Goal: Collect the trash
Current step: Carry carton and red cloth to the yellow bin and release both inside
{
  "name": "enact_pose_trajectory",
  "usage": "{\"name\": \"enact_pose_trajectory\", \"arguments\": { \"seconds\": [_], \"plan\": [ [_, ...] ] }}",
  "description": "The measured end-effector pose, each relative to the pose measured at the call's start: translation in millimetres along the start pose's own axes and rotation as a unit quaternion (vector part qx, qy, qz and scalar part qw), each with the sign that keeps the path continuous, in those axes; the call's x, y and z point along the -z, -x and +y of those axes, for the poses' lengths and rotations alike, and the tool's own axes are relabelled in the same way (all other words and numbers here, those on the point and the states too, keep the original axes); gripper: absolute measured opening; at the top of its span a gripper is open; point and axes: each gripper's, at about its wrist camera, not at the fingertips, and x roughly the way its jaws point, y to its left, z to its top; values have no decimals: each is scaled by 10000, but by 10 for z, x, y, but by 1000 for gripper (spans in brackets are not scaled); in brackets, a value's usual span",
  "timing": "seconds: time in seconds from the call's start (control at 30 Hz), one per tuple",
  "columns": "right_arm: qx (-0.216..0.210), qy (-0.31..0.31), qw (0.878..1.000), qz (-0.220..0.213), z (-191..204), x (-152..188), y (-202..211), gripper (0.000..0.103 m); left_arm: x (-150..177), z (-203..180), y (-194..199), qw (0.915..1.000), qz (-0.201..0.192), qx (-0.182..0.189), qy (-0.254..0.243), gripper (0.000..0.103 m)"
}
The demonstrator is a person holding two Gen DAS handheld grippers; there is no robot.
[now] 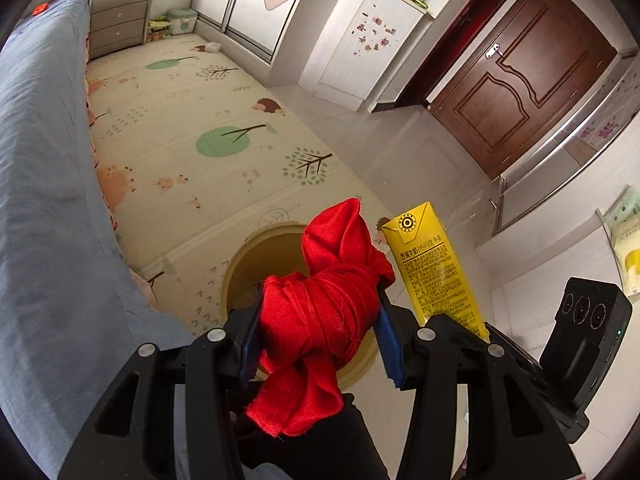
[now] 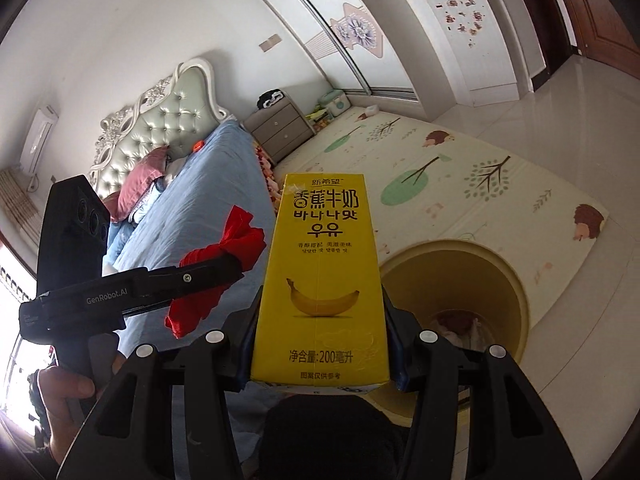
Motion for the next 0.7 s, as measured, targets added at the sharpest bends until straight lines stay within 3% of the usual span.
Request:
{"name": "enact_pose_trajectory", "arguments": {
  "seconds": [0.1,0.4,0.7],
  "plan": [
    [150,-115,9998,48,-193,1,-19,50,-93,-54,-211,9997,220,52,-24,49],
    [478,-642,9964,294,-725,65,-236,50,-286,-46,-796,9954,913,-265,-140,49],
    [704,-692,9941,457,-889,109,-355,50,-274,-7,-1106,9908,1309,-291,-165,49]
  ]
}}
